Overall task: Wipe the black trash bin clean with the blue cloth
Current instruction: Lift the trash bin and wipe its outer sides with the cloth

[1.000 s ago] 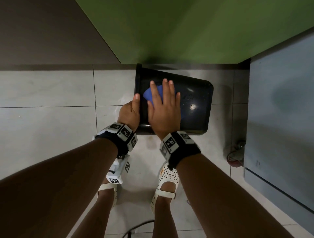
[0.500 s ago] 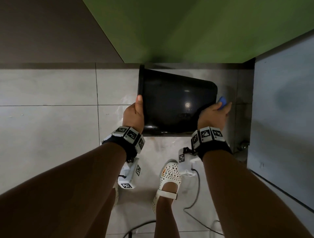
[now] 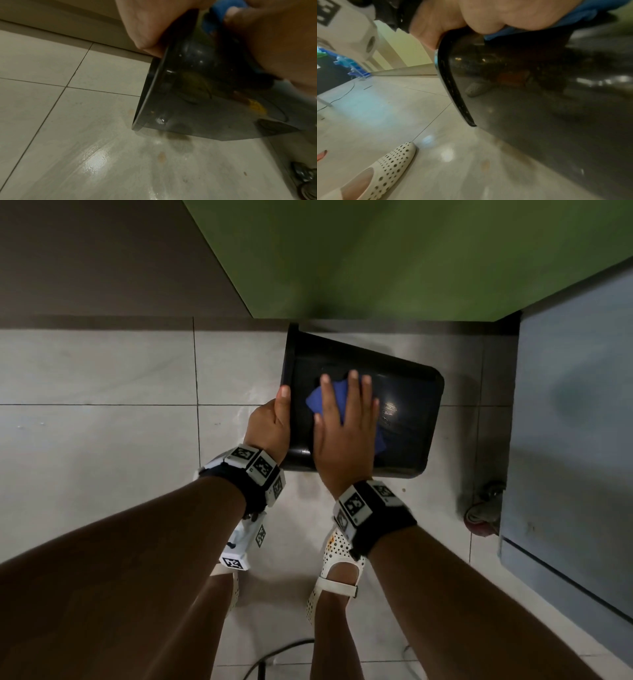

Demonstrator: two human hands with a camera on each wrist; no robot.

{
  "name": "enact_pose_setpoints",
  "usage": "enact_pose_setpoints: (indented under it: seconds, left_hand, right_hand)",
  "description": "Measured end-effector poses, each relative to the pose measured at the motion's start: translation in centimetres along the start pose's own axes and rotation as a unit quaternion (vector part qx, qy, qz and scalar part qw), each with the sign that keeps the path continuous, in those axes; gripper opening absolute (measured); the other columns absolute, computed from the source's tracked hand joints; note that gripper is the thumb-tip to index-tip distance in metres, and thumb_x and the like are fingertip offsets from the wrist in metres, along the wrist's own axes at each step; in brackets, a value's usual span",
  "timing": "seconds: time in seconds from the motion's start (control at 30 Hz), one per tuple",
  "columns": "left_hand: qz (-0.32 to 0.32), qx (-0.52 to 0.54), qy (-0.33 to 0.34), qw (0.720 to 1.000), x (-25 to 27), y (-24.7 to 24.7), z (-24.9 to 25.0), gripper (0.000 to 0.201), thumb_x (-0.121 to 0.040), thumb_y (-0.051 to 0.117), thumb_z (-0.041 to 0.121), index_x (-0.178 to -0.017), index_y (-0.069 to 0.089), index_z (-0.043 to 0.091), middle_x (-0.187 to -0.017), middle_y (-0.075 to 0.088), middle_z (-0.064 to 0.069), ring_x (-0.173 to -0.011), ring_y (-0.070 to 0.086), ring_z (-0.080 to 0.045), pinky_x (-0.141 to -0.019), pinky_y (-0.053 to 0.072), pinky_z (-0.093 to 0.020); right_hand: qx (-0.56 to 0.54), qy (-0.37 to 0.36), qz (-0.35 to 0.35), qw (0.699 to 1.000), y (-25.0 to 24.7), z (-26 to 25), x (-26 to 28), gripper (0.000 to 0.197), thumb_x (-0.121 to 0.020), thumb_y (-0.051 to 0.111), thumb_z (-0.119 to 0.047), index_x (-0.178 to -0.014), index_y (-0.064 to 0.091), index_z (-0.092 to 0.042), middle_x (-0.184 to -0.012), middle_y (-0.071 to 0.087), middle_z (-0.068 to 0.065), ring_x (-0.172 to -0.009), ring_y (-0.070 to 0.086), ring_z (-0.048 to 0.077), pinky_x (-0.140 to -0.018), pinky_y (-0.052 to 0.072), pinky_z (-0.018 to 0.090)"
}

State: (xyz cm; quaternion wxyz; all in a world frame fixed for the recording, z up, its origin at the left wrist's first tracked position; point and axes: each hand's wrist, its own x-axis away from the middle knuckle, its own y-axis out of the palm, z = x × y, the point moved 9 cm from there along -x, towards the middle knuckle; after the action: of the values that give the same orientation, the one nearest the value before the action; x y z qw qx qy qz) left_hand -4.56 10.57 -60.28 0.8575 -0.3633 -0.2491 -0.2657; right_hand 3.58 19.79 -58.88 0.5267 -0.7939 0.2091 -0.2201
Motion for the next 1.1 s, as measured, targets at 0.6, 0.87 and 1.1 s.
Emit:
enact_pose_setpoints:
  seconds: [0.6,0.87,1.1]
  left_hand:
    - [0.031,-0.022,0.012,0.999,0.0,-0.4,0.1,0.052,-0.1,0.021,0.036,-0.078,0.055,0.003,-0.082,0.057,-0.017,-0.076,0.051,-0.028,-0.069,0.036,-0.03]
    - [0.04,-0.013,0.019,0.999,0.5,-0.4,0.0,0.055,-0.1,0.022,0.035,-0.083,0.06,-0.001,-0.087,0.063,-0.021,-0.077,0.053,-0.028,-0.071,0.04,-0.03]
    - [0.012,-0.024,-0.011,1.0,0.7,-0.2,0.2,0.052,-0.099,0.018,0.04,-0.079,0.052,0.007,-0.082,0.054,-0.01,-0.08,0.051,-0.023,-0.074,0.036,-0.03]
  right_hand:
    - [-0.018,0.056,0.039,0.997,-1.3,-0.6,-6.2,0.05,-0.094,0.04,-0.032,-0.142,0.032,-0.022,-0.147,0.033,0.017,-0.138,0.026,0.033,-0.113,0.018,0.049]
    - [0.001,-0.027,0.007,1.0,0.2,-0.7,-0.4,0.048,-0.094,0.032,-0.036,-0.14,0.024,-0.026,-0.147,0.033,0.018,-0.137,0.027,0.035,-0.109,0.021,0.053]
    - [-0.018,0.22,0.077,0.972,-2.3,9.2,0.9,0.052,-0.095,0.034,-0.037,-0.145,0.024,-0.025,-0.151,0.021,0.018,-0.14,0.016,0.036,-0.112,0.017,0.053]
